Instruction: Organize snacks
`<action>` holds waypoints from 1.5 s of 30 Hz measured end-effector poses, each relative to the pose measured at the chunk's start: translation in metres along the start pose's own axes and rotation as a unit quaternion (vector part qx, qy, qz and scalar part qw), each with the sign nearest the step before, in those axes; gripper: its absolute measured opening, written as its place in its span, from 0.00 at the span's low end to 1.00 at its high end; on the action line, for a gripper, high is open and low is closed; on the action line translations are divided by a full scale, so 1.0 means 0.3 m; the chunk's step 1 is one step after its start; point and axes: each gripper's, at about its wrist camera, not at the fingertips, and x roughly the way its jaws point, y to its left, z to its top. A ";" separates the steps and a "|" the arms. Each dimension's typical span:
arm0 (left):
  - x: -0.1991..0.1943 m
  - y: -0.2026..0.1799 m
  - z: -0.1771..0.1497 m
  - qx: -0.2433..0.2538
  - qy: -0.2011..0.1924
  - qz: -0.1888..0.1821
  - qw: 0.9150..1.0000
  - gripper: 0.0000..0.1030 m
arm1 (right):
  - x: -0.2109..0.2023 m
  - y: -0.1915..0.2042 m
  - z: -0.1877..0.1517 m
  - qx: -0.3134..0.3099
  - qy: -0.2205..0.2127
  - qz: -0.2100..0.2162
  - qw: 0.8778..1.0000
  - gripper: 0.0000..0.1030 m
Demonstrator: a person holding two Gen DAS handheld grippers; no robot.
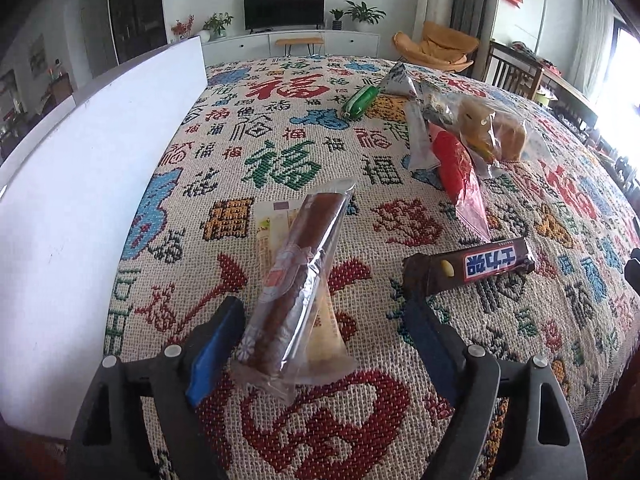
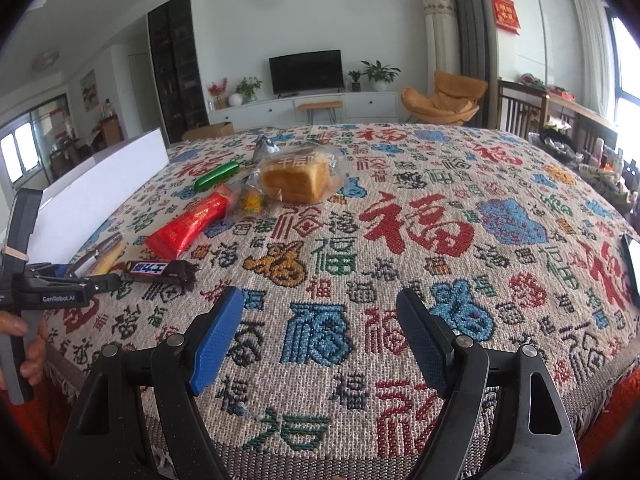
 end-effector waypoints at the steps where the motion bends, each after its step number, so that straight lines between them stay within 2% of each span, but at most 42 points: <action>1: -0.005 0.007 -0.002 -0.007 0.004 -0.002 1.000 0.80 | -0.002 -0.003 0.001 0.001 -0.001 0.000 1.000 0.79; 5: -0.049 0.075 -0.025 -0.067 0.005 -0.043 0.997 0.80 | -0.014 -0.017 0.006 0.006 -0.007 0.005 1.000 0.79; 7: -0.061 0.111 -0.038 -0.086 0.002 -0.061 0.994 0.80 | -0.008 -0.017 0.007 0.006 0.001 0.021 1.000 0.79; 10: -0.065 0.132 -0.040 -0.087 -0.004 -0.065 0.994 0.80 | 0.045 0.019 0.025 -0.007 0.050 0.110 0.993 0.79; 12: -0.061 0.133 -0.038 -0.086 -0.007 -0.065 0.994 0.80 | 0.105 0.085 0.055 -0.047 0.097 0.158 0.982 0.79; 14: -0.059 0.133 -0.033 -0.084 -0.007 -0.067 0.994 0.80 | 0.174 0.190 0.100 -0.119 0.151 0.198 0.961 0.79; 18: -0.088 0.162 -0.036 -0.097 -0.014 -0.088 0.991 0.80 | 0.288 0.403 0.185 -0.253 0.196 0.227 0.920 0.79; 20: -0.101 0.182 -0.038 -0.101 -0.015 -0.095 0.990 0.80 | 0.359 0.484 0.206 -0.299 0.230 0.239 0.895 0.79; 23: -0.114 0.207 -0.044 -0.109 -0.014 -0.108 0.988 0.80 | 0.458 0.554 0.207 -0.329 0.297 0.249 0.861 0.76; 25: -0.117 0.213 -0.044 -0.112 -0.016 -0.110 0.988 0.80 | 0.472 0.583 0.209 -0.339 0.305 0.243 0.856 0.76; 26: -0.117 0.211 -0.043 -0.111 -0.017 -0.111 0.987 0.80 | 0.469 0.589 0.213 -0.340 0.304 0.239 0.857 0.61; 27: -0.116 0.206 -0.040 -0.108 -0.018 -0.111 0.988 0.80 | 0.462 0.590 0.219 -0.337 0.301 0.237 0.860 0.33; 28: -0.115 0.201 -0.038 -0.104 -0.018 -0.110 0.988 0.80 | 0.450 0.583 0.223 -0.330 0.295 0.231 0.866 0.22; 29: -0.113 0.190 -0.035 -0.097 -0.019 -0.109 0.989 0.80 | 0.440 0.574 0.222 -0.323 0.294 0.225 0.871 0.18; 32: -0.109 0.143 -0.020 -0.070 -0.018 -0.103 0.992 0.79 | 0.379 0.513 0.195 -0.286 0.283 0.210 0.891 0.18; 34: -0.100 0.096 -0.003 -0.054 -0.014 -0.108 0.993 0.68 | 0.345 0.422 0.191 -0.244 0.274 0.189 0.911 0.18; 35: -0.092 0.068 0.008 -0.050 -0.011 -0.121 0.991 0.60 | 0.335 0.368 0.193 -0.223 0.264 0.171 0.923 0.19; 36: -0.086 0.040 0.020 -0.046 -0.014 -0.133 0.990 0.60 | 0.328 0.308 0.196 -0.200 0.253 0.152 0.934 0.19; 39: -0.053 -0.111 0.093 -0.011 -0.021 -0.215 0.976 0.58 | 0.323 0.147 0.204 -0.130 0.230 0.105 0.959 0.19; 40: -0.052 -0.157 0.123 0.000 -0.022 -0.219 0.975 0.58 | 0.320 0.081 0.206 -0.097 0.219 0.095 0.966 0.19; 42: -0.092 -0.181 0.164 -0.005 -0.046 -0.225 0.973 0.58 | 0.318 0.007 0.212 -0.060 0.197 0.071 0.976 0.20; 44: -0.132 -0.149 0.174 -0.021 -0.060 -0.232 0.971 0.60 | 0.297 -0.059 0.211 -0.038 0.174 0.039 0.983 0.20; 45: -0.152 -0.119 0.170 -0.030 -0.063 -0.223 0.972 0.61 | 0.287 -0.084 0.206 -0.028 0.166 0.036 0.985 0.20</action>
